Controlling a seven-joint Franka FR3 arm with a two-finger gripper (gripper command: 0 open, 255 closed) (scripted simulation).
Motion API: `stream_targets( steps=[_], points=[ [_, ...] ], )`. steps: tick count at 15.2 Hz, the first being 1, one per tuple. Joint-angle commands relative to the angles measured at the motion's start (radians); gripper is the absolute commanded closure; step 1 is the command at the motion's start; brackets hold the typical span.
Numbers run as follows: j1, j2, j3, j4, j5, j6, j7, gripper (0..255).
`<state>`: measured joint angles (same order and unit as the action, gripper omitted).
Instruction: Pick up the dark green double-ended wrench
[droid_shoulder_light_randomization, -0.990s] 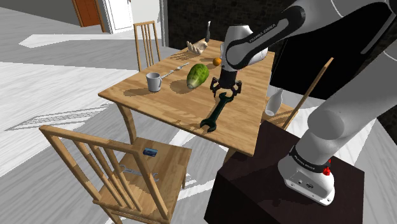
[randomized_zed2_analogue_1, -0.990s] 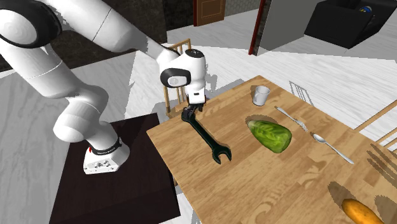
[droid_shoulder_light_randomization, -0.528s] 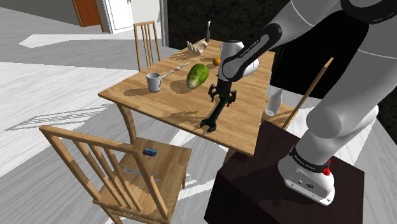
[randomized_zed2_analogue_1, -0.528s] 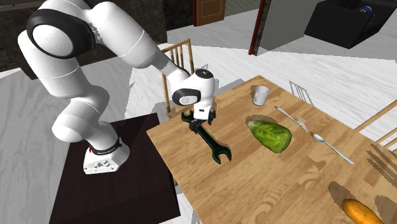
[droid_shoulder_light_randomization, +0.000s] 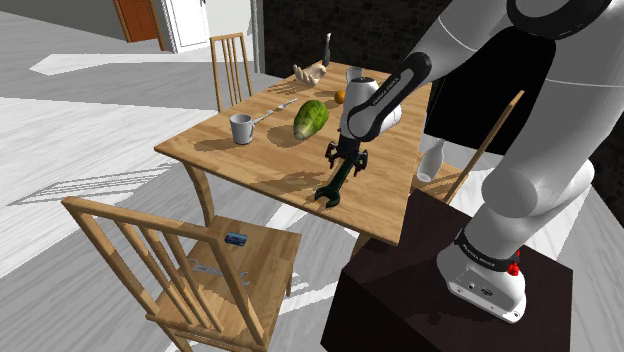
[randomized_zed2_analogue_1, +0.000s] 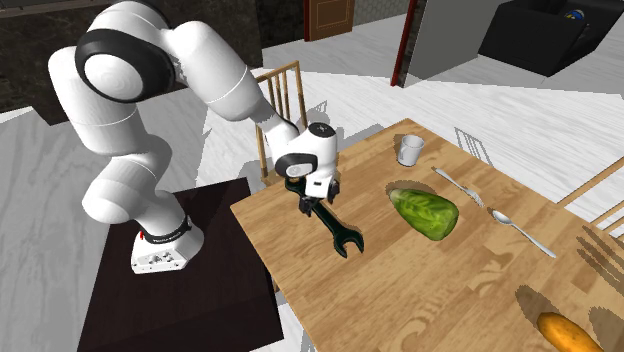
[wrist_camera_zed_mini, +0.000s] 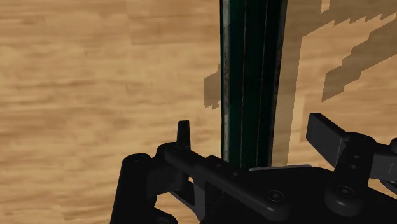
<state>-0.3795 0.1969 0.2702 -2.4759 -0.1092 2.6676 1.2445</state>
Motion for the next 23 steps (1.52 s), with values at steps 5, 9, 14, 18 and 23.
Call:
stream_targets(
  steps=[5,9,14,18,23],
  points=[
    [0.0,0.004,-0.002,-0.003,-0.003,0.007,0.002,255],
    [0.0,0.005,-0.002,-0.002,-0.003,0.007,0.002,255],
    [-0.008,-0.052,0.013,-0.002,0.033,-0.047,-0.023,255],
    [-0.013,-0.106,0.023,0.001,0.065,-0.101,-0.046,255],
    [-0.015,-0.169,0.028,0.011,0.099,-0.171,-0.071,255]
  ],
)
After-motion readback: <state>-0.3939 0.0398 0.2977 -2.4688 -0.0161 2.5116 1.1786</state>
